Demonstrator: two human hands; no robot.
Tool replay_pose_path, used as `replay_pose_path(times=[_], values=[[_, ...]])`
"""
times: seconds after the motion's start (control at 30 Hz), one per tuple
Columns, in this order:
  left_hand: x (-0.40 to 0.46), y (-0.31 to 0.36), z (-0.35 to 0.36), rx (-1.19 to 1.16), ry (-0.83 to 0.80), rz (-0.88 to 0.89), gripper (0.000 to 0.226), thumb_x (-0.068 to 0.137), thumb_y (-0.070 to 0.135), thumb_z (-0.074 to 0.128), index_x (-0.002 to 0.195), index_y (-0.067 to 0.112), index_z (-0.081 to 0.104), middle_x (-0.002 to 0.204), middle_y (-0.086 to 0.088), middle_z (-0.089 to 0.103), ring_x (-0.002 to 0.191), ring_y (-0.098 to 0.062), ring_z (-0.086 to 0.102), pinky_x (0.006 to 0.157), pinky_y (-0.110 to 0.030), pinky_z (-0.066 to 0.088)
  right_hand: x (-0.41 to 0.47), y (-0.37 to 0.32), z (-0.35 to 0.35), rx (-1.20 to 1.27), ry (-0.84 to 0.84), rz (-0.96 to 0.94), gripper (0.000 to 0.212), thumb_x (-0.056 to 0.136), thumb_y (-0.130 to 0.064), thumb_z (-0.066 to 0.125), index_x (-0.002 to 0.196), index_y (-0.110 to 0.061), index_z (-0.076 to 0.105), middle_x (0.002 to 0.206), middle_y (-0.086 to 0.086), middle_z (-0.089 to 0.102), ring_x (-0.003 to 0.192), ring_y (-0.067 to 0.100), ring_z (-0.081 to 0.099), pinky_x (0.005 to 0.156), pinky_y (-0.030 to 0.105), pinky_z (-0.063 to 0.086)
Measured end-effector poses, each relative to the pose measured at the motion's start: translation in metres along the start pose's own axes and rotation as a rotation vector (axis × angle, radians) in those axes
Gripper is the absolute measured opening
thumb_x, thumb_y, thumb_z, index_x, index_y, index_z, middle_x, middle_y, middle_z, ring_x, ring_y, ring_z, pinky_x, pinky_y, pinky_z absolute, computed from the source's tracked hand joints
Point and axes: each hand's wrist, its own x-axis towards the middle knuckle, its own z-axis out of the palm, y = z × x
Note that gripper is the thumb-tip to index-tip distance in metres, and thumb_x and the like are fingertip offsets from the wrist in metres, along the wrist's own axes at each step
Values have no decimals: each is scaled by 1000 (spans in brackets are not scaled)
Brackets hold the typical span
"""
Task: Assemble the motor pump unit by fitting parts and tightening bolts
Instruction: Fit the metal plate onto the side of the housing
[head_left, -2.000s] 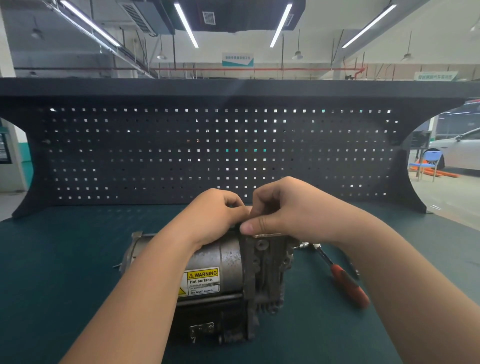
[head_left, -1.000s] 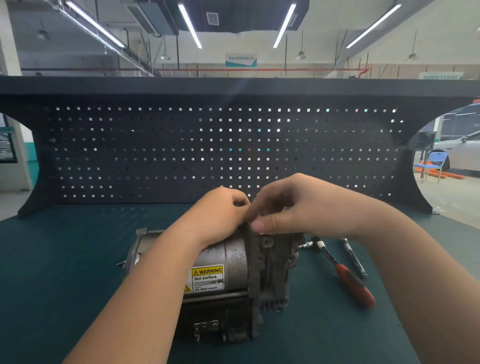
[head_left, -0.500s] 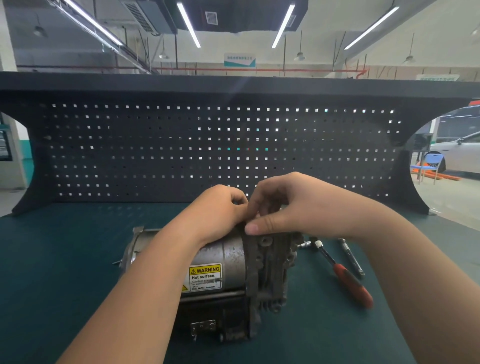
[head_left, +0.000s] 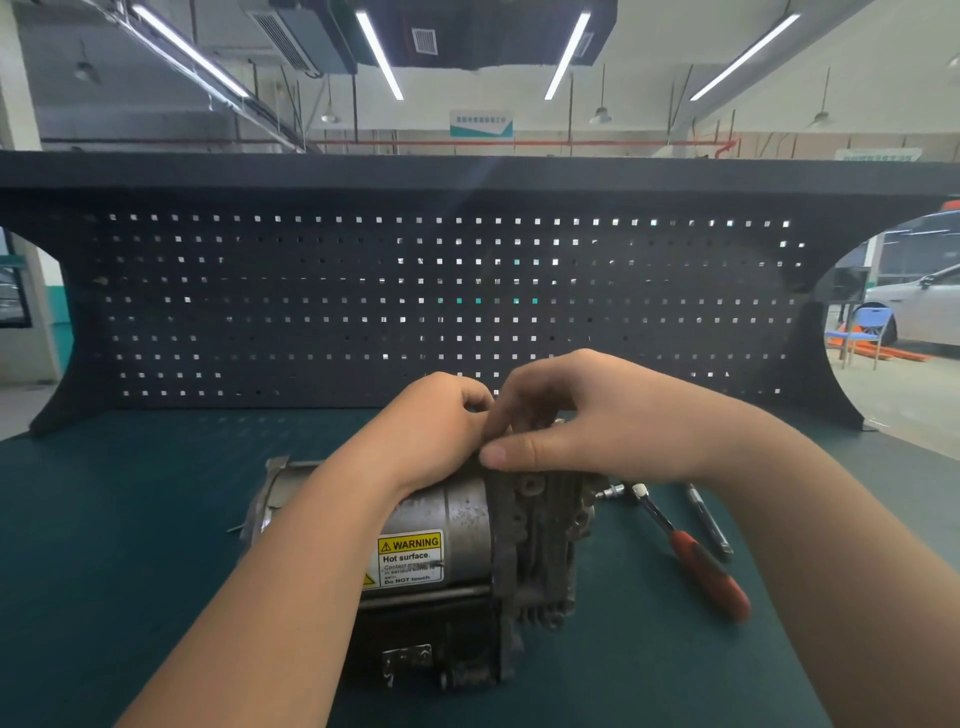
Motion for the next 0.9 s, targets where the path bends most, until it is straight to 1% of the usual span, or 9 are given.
replay_pose_path(times=[0.07,0.13,0.3,0.4,0.5,0.6,0.67,0.77,0.9], values=[[1,-1,1,17,9,1,16,86,25,60,78,16,72,77,-1,69,69,-9,52,62,-27,40,-1,1,-2,-6,-6,-19,4,82,-33,72,84,-30,72,79,-8,70,79,19,67,78,42,56],[0,0,1,19,15,-6,24,81,39,60,73,18,69,62,9,60,60,-3,46,55,-23,34,-1,0,-1,8,20,-7,7,82,-31,74,77,-28,70,78,-2,70,79,26,66,73,45,56],[-1,1,0,-13,1,-18,27,81,40,60,77,16,70,65,4,62,61,-8,46,58,-28,36,3,-2,5,-19,75,39,25,74,-41,79,73,-22,63,70,1,69,51,16,56,41,23,43],[0,-1,0,12,3,4,17,85,27,60,78,16,71,77,-3,68,70,-12,53,65,-31,41,1,0,2,-12,25,22,21,75,-45,77,85,-29,67,74,-11,68,63,10,63,55,23,52],[-1,0,1,-5,-3,-10,23,83,34,61,81,14,72,85,-10,70,71,-12,52,67,-32,41,-1,1,-2,-3,-6,-7,6,81,-33,74,83,-29,71,77,-7,70,77,22,66,72,40,57],[-2,3,1,-24,-13,-15,42,71,49,56,81,12,71,86,-12,69,69,-12,49,67,-32,39,1,-1,2,-16,59,10,17,79,-34,77,72,-24,65,73,-3,68,61,15,60,55,28,51],[-2,2,1,-16,-9,-15,37,74,46,58,79,12,71,85,-13,69,69,-13,49,66,-31,38,3,-2,4,-45,78,26,22,78,-36,77,70,-22,63,71,-1,68,57,14,57,47,27,45],[0,0,1,-3,0,-4,32,79,42,59,78,12,70,79,-10,67,67,-11,48,64,-30,38,3,-1,4,-50,60,25,20,80,-34,75,72,-22,62,70,0,68,56,16,57,45,26,44],[0,0,2,7,5,-10,30,81,42,60,62,18,61,49,14,47,49,-1,35,47,-16,27,1,0,-1,-75,22,14,12,88,-28,69,76,-25,65,76,5,69,65,27,62,53,29,47]])
